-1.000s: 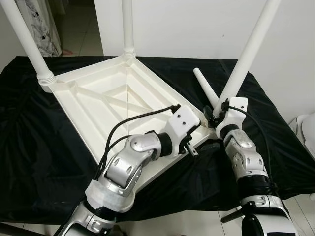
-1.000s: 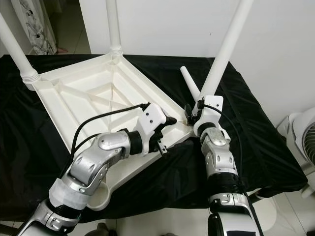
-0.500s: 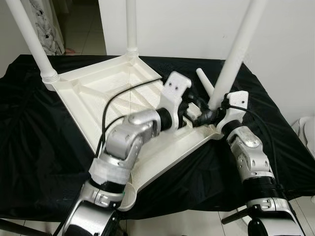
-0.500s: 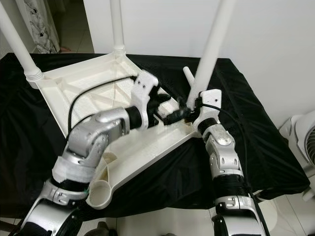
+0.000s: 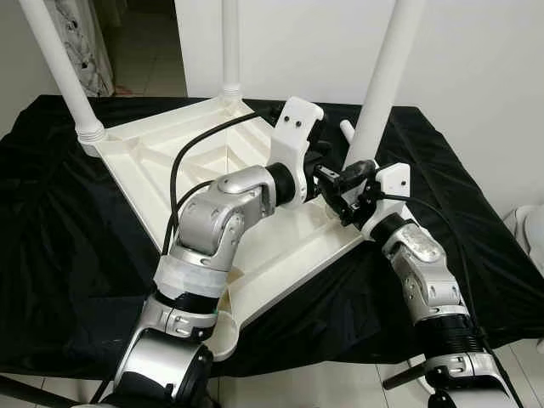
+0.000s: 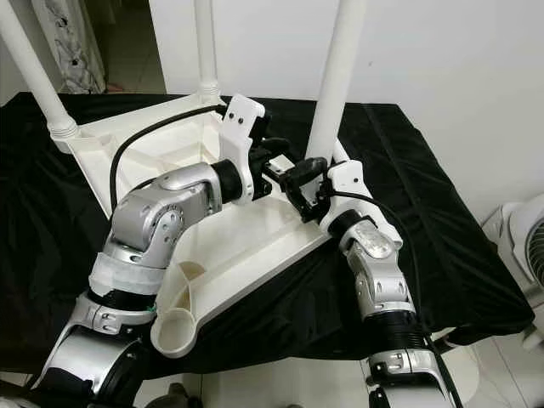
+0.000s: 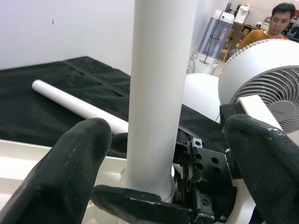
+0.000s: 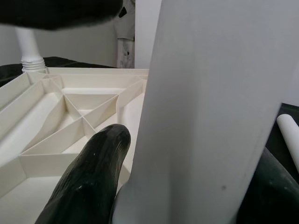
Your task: Building children table
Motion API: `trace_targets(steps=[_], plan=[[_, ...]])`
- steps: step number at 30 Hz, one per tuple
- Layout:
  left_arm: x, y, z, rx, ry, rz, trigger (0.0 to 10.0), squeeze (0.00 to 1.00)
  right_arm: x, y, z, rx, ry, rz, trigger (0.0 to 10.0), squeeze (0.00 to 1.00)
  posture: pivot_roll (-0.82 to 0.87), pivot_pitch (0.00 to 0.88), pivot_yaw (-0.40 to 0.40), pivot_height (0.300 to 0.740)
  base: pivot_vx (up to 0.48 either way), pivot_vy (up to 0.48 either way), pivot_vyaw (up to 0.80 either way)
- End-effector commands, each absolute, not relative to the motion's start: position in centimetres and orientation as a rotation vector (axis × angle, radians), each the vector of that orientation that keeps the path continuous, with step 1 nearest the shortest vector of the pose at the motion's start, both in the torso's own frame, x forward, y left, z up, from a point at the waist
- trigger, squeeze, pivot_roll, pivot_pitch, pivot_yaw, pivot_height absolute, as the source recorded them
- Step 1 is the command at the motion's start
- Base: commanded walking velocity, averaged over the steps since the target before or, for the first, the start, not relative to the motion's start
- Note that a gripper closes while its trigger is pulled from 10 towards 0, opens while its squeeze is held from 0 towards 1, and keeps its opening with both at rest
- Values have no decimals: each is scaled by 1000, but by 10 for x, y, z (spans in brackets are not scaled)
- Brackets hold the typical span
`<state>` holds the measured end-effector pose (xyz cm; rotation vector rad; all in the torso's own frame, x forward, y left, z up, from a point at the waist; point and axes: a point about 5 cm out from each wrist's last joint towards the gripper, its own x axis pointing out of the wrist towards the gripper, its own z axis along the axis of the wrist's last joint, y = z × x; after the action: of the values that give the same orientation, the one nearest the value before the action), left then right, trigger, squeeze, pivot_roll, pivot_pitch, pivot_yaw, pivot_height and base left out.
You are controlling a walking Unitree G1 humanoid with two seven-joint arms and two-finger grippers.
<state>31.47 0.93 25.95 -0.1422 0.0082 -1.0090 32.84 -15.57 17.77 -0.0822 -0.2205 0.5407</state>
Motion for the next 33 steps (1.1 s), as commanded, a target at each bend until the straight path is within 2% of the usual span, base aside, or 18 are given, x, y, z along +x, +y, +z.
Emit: trace_targets(steps=[1, 14, 31, 32, 33], plan=[[316, 8, 264, -154, 19, -1014, 10000, 0, 324, -152, 179, -98, -239, 587, 10000, 0, 63, 0, -35, 740, 0, 0, 0], [317, 9, 284, -216, -9, -1069, 10000, 0, 311, -141, 167, -153, -160, 782, 10000, 0, 55, 0, -29, 740, 0, 0, 0], [330, 13, 300, -231, -48, -1038, 10000, 0, 310, -138, 162, -198, -115, 847, 10000, 0, 46, 0, -25, 740, 0, 0, 0], [330, 14, 301, -240, -49, -1042, 7059, 0, 310, -138, 162, -203, -113, 855, 10000, 0, 46, 0, -26, 740, 0, 0, 0], [330, 14, 301, -240, -49, -1042, 7059, 0, 310, -138, 162, -203, -113, 855, 10000, 0, 46, 0, -26, 740, 0, 0, 0]])
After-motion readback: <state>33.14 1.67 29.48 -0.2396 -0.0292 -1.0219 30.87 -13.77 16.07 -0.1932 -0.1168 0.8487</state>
